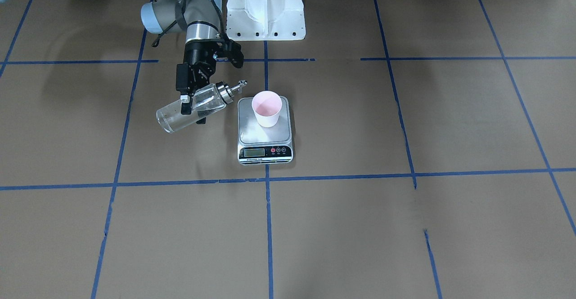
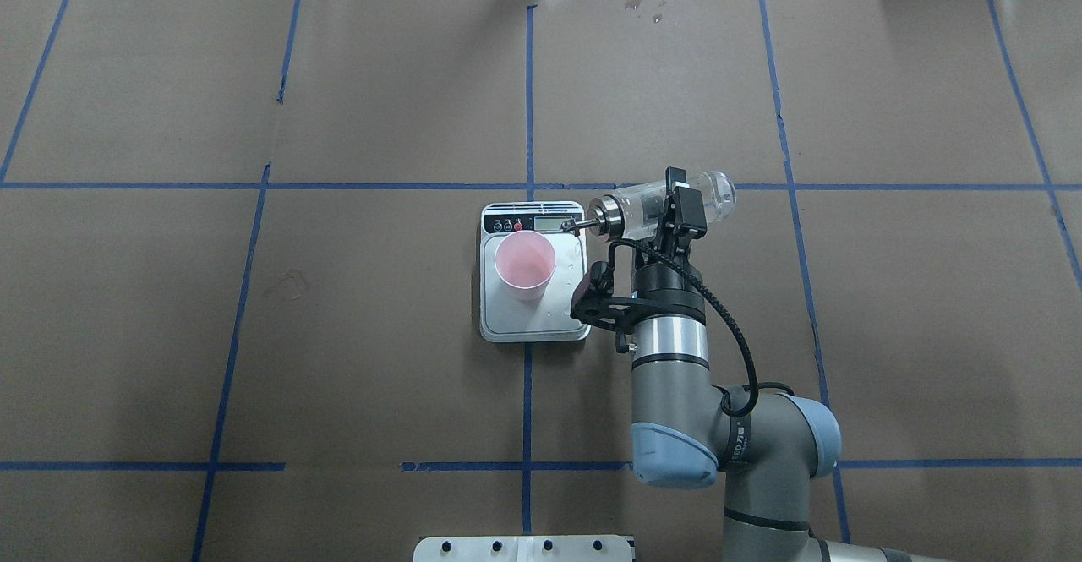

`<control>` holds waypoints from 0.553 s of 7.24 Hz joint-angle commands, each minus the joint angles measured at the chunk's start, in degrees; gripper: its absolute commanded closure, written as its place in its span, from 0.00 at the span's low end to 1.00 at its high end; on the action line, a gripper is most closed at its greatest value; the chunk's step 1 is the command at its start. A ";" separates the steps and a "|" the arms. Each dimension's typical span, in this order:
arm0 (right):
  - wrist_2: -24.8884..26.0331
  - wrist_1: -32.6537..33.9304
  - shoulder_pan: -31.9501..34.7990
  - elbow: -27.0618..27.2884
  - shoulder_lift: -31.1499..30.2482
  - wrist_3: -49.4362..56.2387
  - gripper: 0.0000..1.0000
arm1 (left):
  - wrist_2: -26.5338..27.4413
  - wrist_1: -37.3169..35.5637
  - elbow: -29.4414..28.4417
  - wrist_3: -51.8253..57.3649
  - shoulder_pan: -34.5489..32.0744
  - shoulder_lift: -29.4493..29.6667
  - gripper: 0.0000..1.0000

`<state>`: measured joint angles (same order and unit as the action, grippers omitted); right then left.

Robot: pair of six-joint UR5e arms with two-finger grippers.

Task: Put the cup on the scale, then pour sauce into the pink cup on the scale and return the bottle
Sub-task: 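Carry the bottle with the right gripper over the pink cup and tilt it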

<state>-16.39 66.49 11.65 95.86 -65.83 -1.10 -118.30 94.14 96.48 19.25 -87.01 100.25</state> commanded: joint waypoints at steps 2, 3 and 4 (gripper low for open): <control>1.97 4.78 0.56 -0.94 2.02 3.53 1.00 | -0.09 3.07 -2.35 0.00 0.00 0.04 0.00; 2.93 4.79 0.91 -0.94 2.81 6.61 1.00 | -0.09 3.07 -2.35 0.00 0.00 0.13 0.00; 3.55 5.05 0.91 -1.11 2.82 6.81 1.00 | -0.09 3.07 -2.35 0.00 0.00 0.21 0.00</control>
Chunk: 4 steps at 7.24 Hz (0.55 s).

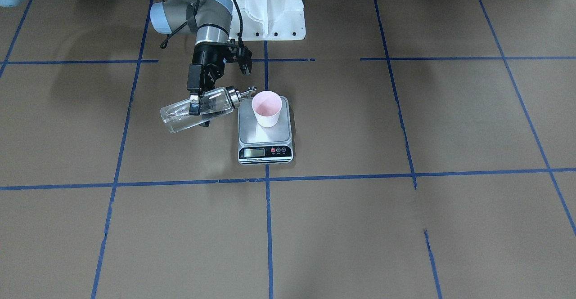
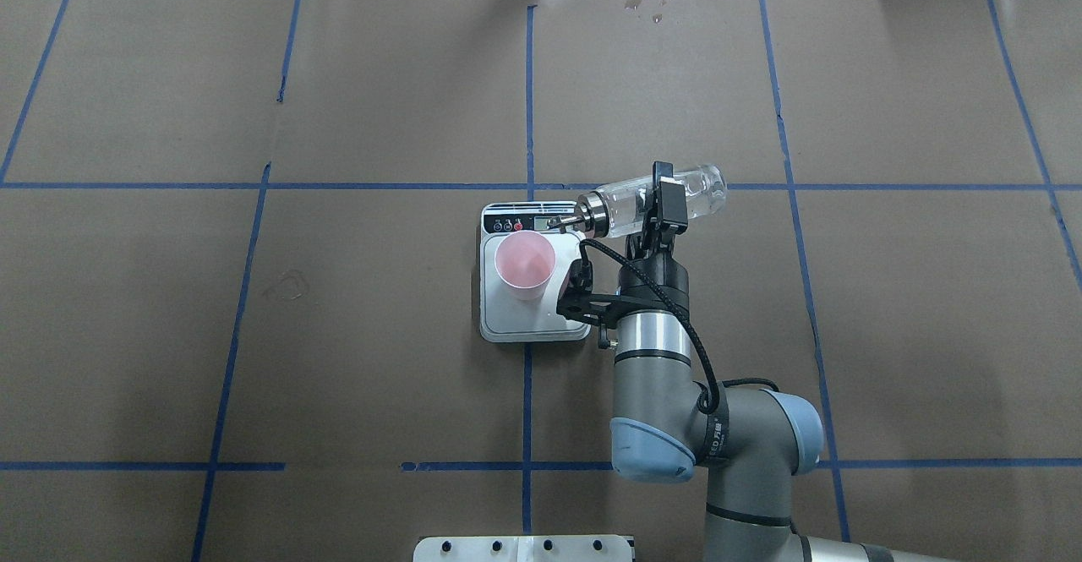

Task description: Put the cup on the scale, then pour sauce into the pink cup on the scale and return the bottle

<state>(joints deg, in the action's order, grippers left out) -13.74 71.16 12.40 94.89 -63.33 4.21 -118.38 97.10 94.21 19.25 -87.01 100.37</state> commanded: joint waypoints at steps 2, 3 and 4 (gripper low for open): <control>2.48 0.39 0.08 -2.16 0.05 2.38 1.00 | -0.01 0.11 -0.08 -0.18 0.00 0.35 0.00; 3.45 0.39 -0.10 -2.26 -0.39 3.00 1.00 | -0.01 0.11 -0.16 -0.26 0.00 0.53 0.00; 3.81 0.39 -0.18 -2.43 -0.22 3.52 1.00 | -0.01 0.11 -0.51 -0.35 0.00 0.70 0.00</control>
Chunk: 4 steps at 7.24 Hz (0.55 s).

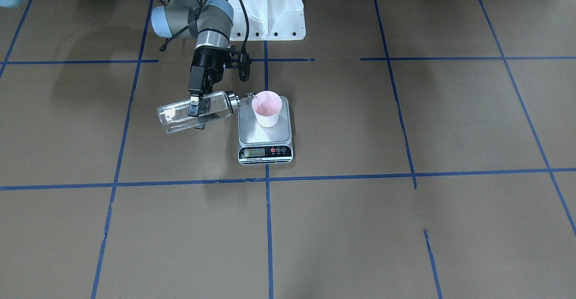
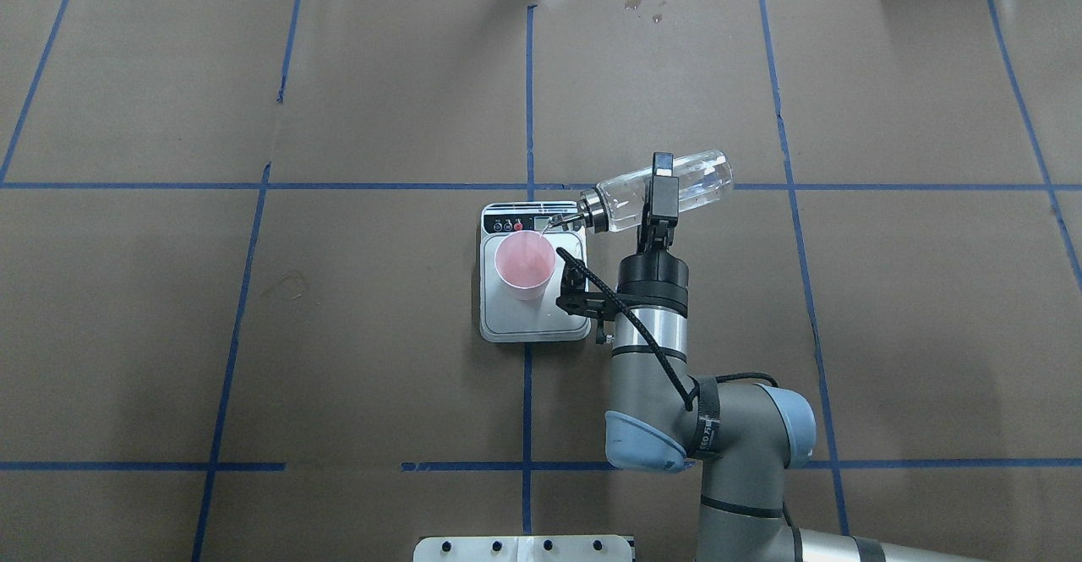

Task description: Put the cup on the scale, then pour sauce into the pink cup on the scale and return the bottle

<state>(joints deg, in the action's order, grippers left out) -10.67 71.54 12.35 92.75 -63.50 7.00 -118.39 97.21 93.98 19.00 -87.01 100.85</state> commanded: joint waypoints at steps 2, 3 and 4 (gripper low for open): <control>1.27 -0.17 -0.13 -0.29 0.21 3.45 1.00 | 0.00 0.00 -0.72 -0.10 0.00 0.66 0.00; 1.70 -0.17 -0.13 -0.29 0.30 3.72 1.00 | 0.00 0.00 -0.72 -0.19 0.00 0.75 0.00; 2.32 -0.17 -0.13 -0.29 0.39 3.89 1.00 | -0.26 -0.09 -0.72 -0.19 0.09 0.93 0.00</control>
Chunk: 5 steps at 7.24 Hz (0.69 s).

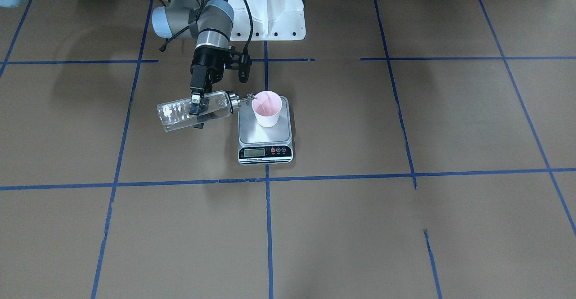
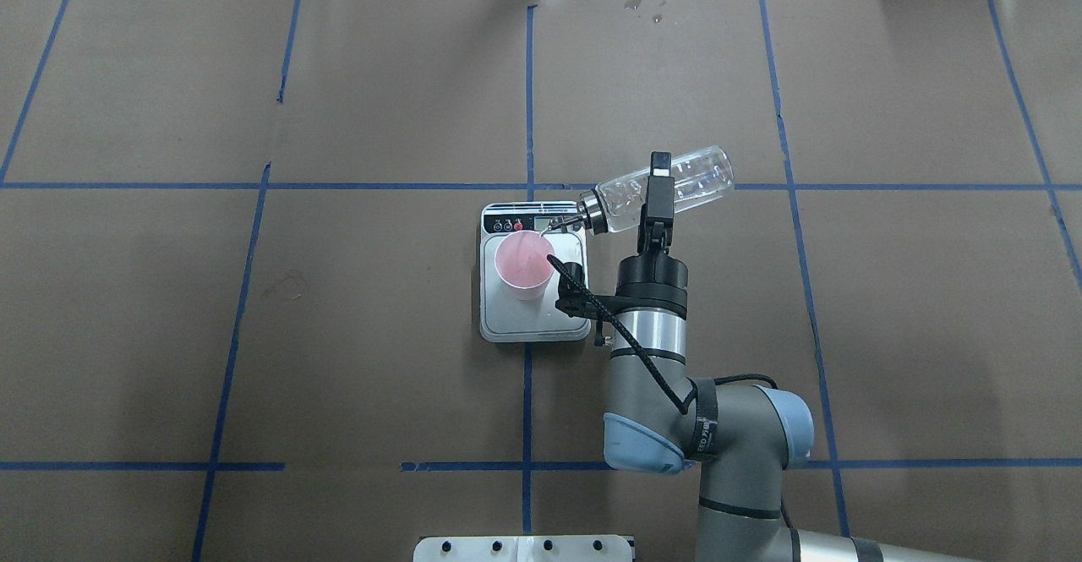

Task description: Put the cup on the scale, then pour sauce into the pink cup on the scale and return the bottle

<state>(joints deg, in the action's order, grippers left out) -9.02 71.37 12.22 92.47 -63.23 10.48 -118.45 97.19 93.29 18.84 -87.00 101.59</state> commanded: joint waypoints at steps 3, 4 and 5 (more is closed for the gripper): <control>3.48 -0.01 -0.36 0.00 0.13 1.46 1.00 | -0.29 0.02 -0.13 -0.03 0.08 0.19 0.00; 4.87 -0.01 -0.36 0.17 -0.05 1.56 1.00 | -0.29 -0.07 -0.04 0.06 -0.01 0.19 0.00; 6.02 -0.01 -0.36 0.17 -0.14 1.56 1.00 | -0.29 -0.07 -0.04 0.06 -0.01 0.19 0.00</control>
<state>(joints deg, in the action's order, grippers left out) -4.49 71.38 11.88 92.58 -63.24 11.96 -118.74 97.15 93.23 18.87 -86.98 101.77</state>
